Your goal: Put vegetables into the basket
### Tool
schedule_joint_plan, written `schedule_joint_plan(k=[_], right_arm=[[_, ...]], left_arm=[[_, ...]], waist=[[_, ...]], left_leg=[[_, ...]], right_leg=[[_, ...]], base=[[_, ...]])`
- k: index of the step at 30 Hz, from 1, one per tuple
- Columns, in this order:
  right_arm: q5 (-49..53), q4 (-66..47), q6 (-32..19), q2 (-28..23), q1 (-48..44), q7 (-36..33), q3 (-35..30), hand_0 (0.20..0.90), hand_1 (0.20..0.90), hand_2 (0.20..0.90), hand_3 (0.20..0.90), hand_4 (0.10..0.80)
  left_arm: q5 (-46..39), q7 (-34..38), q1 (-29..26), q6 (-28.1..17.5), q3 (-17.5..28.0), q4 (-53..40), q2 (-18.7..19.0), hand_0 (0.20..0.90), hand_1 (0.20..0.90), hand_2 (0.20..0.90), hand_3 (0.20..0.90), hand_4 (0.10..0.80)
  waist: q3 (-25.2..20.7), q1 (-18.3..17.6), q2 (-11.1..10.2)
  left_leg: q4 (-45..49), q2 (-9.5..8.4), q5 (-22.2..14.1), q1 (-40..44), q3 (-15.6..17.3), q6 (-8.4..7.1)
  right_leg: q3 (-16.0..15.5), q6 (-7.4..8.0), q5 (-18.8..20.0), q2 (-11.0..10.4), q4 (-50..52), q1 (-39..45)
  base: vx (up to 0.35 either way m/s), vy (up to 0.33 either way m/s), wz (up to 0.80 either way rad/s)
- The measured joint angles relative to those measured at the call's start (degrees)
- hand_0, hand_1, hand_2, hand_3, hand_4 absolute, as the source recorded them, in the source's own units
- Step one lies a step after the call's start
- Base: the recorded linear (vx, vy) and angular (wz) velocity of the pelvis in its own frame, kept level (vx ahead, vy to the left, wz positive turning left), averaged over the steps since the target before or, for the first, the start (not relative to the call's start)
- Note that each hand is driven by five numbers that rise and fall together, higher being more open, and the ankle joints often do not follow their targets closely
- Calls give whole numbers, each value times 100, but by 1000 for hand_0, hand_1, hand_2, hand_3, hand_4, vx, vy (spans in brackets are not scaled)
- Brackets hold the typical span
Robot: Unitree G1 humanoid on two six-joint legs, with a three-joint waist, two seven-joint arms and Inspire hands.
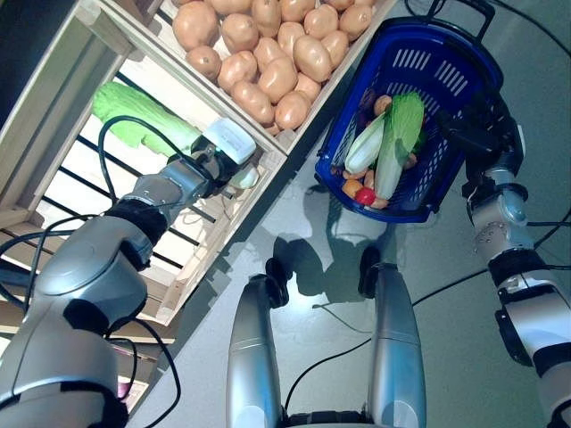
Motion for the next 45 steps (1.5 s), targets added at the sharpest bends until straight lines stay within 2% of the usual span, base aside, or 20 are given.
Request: schedule_joint_plan(k=[2,5,7,9,15,19,21,22,24,27,30,35,38,41,45], right_arm=[[-12,-14,4,12,153,78,0,900,900,900,900,800],[-11,-206,7,7,369,157,-9,900,900,900,900,800],[-27,-523,39,10,602,217,-64,900,900,900,900,800],[-64,-832,49,10,917,223,-78,900,900,900,900,800],[-273,-1417,224,108,1392,222,-414,900,900,900,900,800],[-525,-1938,408,288,1704,196,-770,900,900,900,900,800],[-687,-2164,538,326,1872,185,-781,900,900,900,900,800],[-771,-2390,619,399,2036,192,-805,900,900,900,900,800],[-953,-2619,809,505,2197,203,-931,900,900,900,900,800],[-1017,-2808,1268,574,2572,314,-931,900,900,900,900,800],[-1173,-2840,1667,687,2735,642,-915,900,900,900,900,800],[-1149,-3016,2408,710,2801,1305,-874,900,900,900,900,800],[-1138,-3018,2846,712,2805,1648,-653,900,900,900,900,800],[-1158,-3019,3131,703,2804,1828,-440,900,900,900,900,800],[-1184,-3021,3547,659,2803,2276,-163,900,900,900,900,800]], left_arm=[[-101,133,400,-6,101,120,13,300,300,300,300,400],[-913,220,763,-34,384,98,74,300,300,300,300,400],[-1841,436,1213,-185,1356,-44,101,300,300,300,300,400],[-2352,703,1595,-479,2097,-255,123,300,300,300,300,400],[-2597,1054,2290,-924,3298,-883,305,300,300,300,300,400],[-3172,987,2947,-1047,3884,-1535,328,300,300,300,300,400],[-3243,909,3265,-1071,3958,-1873,331,300,300,300,300,400],[-3501,846,3579,-1131,4091,-2191,327,300,300,300,300,400],[-3868,628,3837,-1134,4287,-2556,249,300,300,300,300,400],[-4722,176,4335,-1128,4659,-3144,-72,300,300,300,300,400],[-5526,-271,4602,-1072,4897,-3481,-378,300,300,300,300,400],[-6391,-854,4663,-954,4926,-3916,-684,300,300,300,300,400],[-7046,-1107,4664,-836,4928,-4222,-756,300,300,300,300,400],[-7469,-1148,4664,-728,4937,-4314,-948,300,300,300,300,400],[-7491,-1142,4664,-633,4935,-4315,-1082,300,300,300,300,400]], waist=[[0,28,0],[-4,40,-7],[-7,90,-13],[-16,172,-30],[-55,276,-119],[-241,345,-338],[-417,355,-395],[-697,378,-435],[-805,440,-471],[-1240,531,-453],[-1515,550,-419],[-1754,576,-396],[-1932,569,-470],[-1967,582,-480],[-1981,582,-502]], left_leg=[[-230,-2,13,456,7,-13],[-475,-1,40,867,-14,9],[-706,-7,82,1174,-6,1],[-938,-9,103,1509,3,-21],[-1716,-25,262,2450,4,-164],[-2500,-83,468,3282,5,-223],[-2839,-103,528,3590,-15,-245],[-3036,-102,571,3663,-19,-262],[-3396,-107,706,4025,-16,-282],[-4178,-128,943,4604,-17,-290],[-4695,-110,1087,5047,-25,-279],[-5318,-201,1277,5518,-20,-222],[-5593,-258,1378,5632,-23,-206],[-5658,-257,1397,5680,-25,-207],[-5678,-257,1417,5684,-29,-213]], right_leg=[[-51,9,6,11,-235,475],[-120,13,11,42,-497,940],[-160,30,26,67,-719,1252],[-229,33,40,75,-921,1585],[-486,47,79,84,-1440,2494],[-686,37,71,90,-1966,3266],[-778,47,70,97,-2188,3556],[-789,54,72,140,-2366,3628],[-870,91,148,194,-2667,3989],[-945,182,323,332,-3382,4584],[-955,261,530,435,-4078,5130],[-981,378,988,524,-5174,5828],[-1061,416,1269,549,-5769,6108],[-1073,413,1276,574,-5780,6135],[-1075,414,1277,582,-5780,6133]], base=[[71,1,0],[97,-14,4],[155,-36,1],[97,-48,2],[97,-59,5],[196,-57,10],[191,-31,13],[190,-28,6],[208,-33,9],[135,-42,13],[75,-46,12],[23,-38,4],[-21,-63,4],[-31,-44,2],[-19,-42,0]])
